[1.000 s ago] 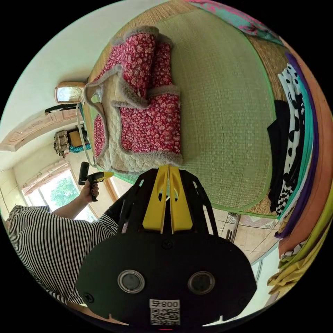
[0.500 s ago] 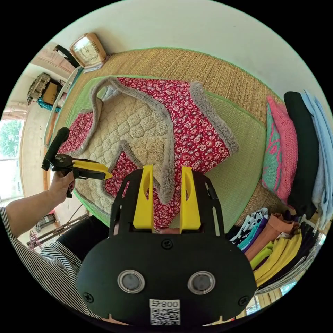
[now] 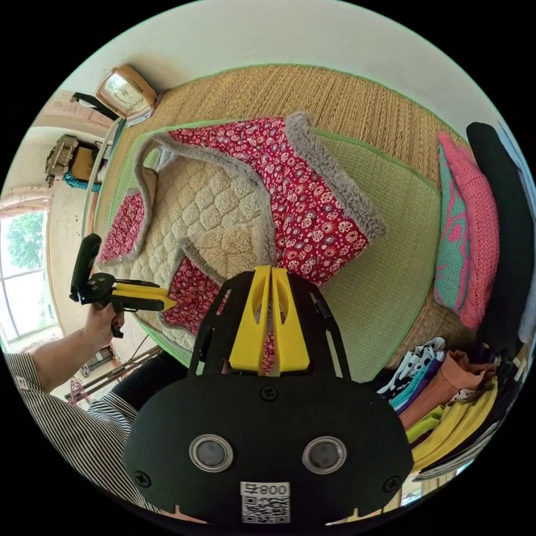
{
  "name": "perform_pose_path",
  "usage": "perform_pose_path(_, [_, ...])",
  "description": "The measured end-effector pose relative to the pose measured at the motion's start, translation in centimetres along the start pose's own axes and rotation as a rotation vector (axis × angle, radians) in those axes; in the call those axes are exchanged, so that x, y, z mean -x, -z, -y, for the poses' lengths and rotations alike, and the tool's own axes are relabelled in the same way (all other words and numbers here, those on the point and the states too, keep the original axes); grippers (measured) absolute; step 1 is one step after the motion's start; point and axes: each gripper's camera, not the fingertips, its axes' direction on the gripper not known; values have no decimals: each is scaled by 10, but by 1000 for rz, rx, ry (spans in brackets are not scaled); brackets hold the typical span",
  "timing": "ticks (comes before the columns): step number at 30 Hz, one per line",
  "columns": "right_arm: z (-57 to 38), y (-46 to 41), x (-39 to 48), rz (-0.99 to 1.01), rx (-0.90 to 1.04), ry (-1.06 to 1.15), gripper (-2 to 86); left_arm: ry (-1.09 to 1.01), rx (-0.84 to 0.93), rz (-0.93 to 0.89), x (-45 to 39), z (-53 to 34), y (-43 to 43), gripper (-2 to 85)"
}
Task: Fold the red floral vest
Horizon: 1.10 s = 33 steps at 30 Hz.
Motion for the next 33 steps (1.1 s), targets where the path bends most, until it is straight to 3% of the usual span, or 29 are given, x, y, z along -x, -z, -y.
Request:
perform_pose_path(11, [25, 112, -31, 458, -373, -21, -1, -272, 13, -267, -72, -19, 45, 37])
perform_pose_path(16, [47, 119, -7, 473, -384, 49, -1, -303, 24, -289, -81, -29, 61, 35])
perform_pose_path(25, [104, 66, 17, 329, -232, 43, 0, -34, 8, -300, -8, -23, 70, 41])
perform_pose_path(29, [107, 60, 21, 334, -235, 71, -1, -26, 18, -315, 2, -16, 74, 51])
perform_pose_path(33, [105, 63, 10, 407, -259, 48, -1, 22, -174, -242, 13, -14, 117, 63])
